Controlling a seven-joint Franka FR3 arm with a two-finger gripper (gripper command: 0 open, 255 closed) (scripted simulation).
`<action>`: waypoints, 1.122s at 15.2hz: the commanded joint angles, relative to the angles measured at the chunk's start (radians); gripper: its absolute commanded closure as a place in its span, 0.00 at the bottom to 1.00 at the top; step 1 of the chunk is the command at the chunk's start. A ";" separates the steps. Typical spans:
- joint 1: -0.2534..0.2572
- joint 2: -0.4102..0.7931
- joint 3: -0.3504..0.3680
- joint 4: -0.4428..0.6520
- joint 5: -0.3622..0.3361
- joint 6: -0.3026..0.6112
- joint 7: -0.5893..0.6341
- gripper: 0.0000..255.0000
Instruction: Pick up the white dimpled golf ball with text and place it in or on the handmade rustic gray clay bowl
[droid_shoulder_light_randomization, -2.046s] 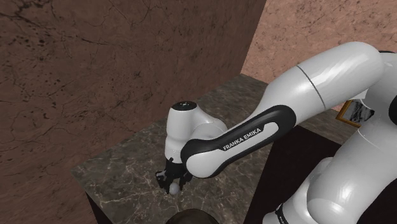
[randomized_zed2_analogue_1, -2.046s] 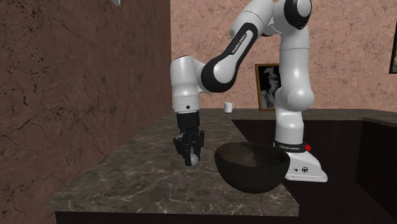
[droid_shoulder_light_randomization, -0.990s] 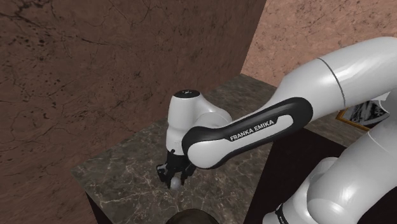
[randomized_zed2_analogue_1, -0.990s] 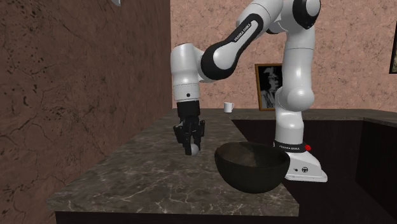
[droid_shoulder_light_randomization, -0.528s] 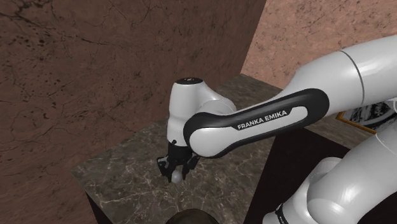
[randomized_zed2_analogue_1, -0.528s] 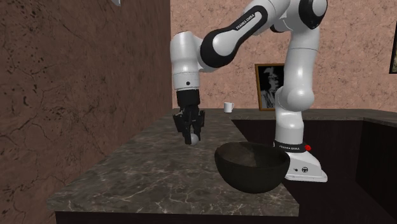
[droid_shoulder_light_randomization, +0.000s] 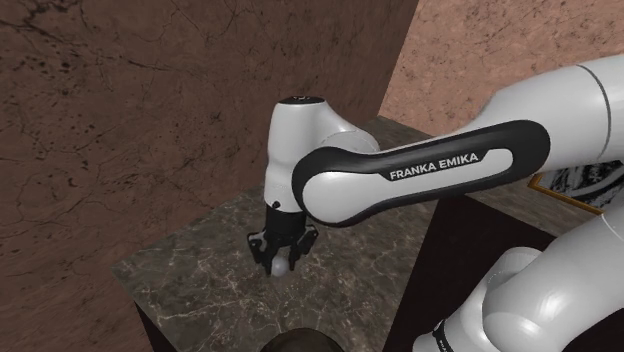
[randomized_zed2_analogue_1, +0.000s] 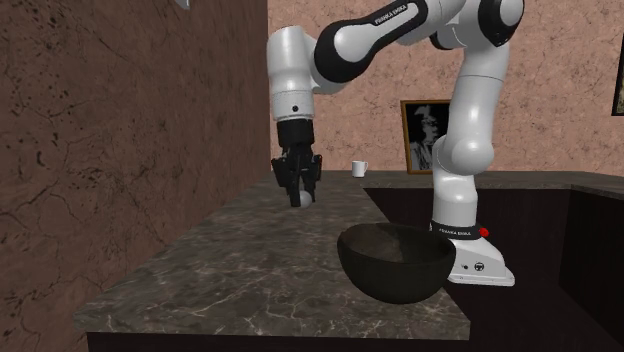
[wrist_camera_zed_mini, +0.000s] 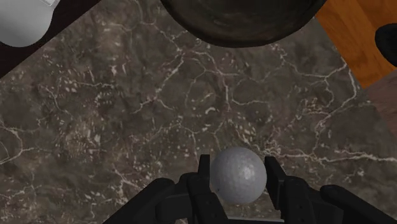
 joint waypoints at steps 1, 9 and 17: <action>0.000 -0.012 -0.004 0.017 0.002 -0.029 -0.001 1.00; -0.002 -0.054 -0.021 0.091 0.007 -0.142 0.000 1.00; 0.093 -0.216 0.037 -0.020 0.118 -0.161 0.089 1.00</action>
